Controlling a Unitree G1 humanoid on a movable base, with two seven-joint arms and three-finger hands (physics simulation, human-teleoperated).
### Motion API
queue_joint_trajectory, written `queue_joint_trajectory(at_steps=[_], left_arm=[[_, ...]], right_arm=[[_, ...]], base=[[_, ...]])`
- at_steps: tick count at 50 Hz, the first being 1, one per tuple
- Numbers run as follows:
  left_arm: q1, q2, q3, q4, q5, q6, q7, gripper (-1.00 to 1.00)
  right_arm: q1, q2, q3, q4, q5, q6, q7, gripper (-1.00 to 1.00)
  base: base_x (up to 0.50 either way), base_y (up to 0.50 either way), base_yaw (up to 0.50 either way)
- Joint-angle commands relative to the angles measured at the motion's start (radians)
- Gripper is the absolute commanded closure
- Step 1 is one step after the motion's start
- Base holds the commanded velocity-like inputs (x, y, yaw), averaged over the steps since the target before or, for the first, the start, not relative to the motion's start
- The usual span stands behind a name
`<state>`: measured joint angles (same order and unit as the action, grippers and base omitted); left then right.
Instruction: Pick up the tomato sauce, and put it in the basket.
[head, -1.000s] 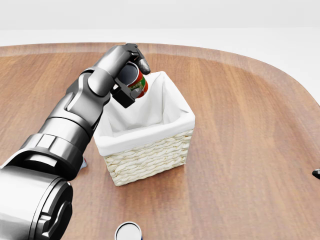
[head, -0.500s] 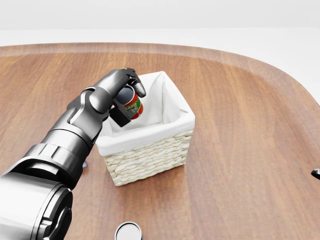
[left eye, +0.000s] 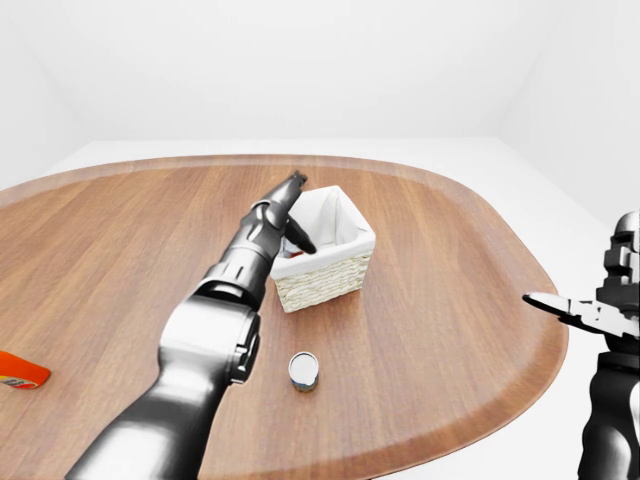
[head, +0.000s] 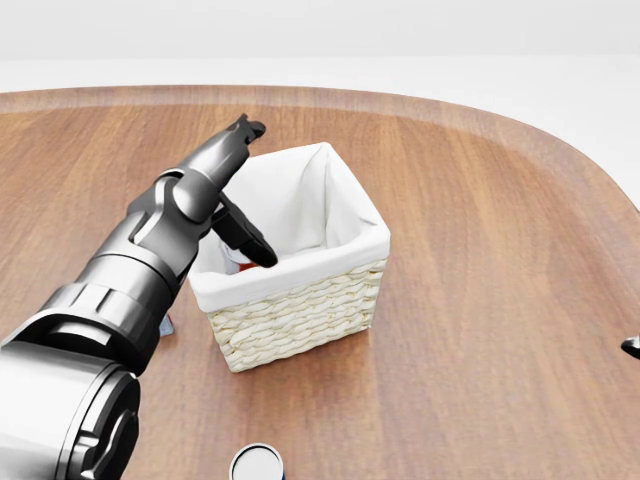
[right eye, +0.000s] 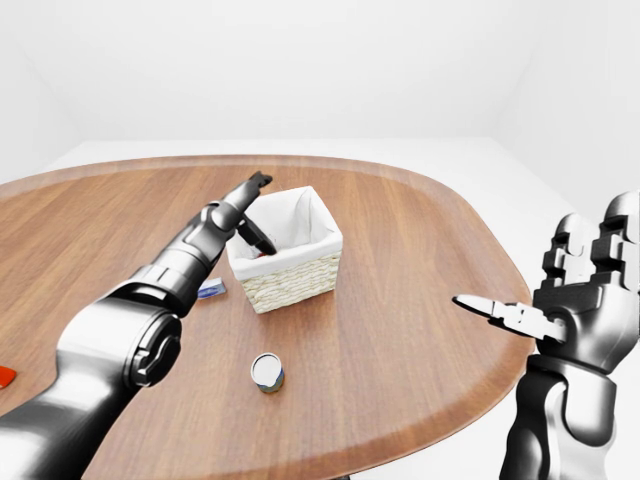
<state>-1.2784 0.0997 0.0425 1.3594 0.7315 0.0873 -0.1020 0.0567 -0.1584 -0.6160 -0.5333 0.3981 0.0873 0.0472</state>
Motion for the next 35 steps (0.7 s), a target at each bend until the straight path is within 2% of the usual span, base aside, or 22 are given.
queue_joint_trajectory(at_steps=[1, 27, 35], left_arm=[[0.010, 0.008, -0.001, 0.001, 0.019, 0.000, 0.011, -1.00], [0.028, 0.017, 0.000, 0.004, 0.050, 0.000, 0.018, -1.00], [0.008, 0.021, 0.005, 0.002, 0.045, 0.000, -0.005, -1.00]], right_arm=[[0.002, 0.002, -0.001, 0.001, 0.001, 0.000, 0.001, -1.00], [0.001, 0.003, 0.005, 0.002, -0.003, 0.000, -0.001, -1.00], [-0.002, 0.000, 0.005, 0.000, -0.003, 0.000, -0.004, -1.00]], base=[[0.00, 0.00, 0.00], [0.00, 0.00, 0.00], [0.00, 0.00, 0.00]])
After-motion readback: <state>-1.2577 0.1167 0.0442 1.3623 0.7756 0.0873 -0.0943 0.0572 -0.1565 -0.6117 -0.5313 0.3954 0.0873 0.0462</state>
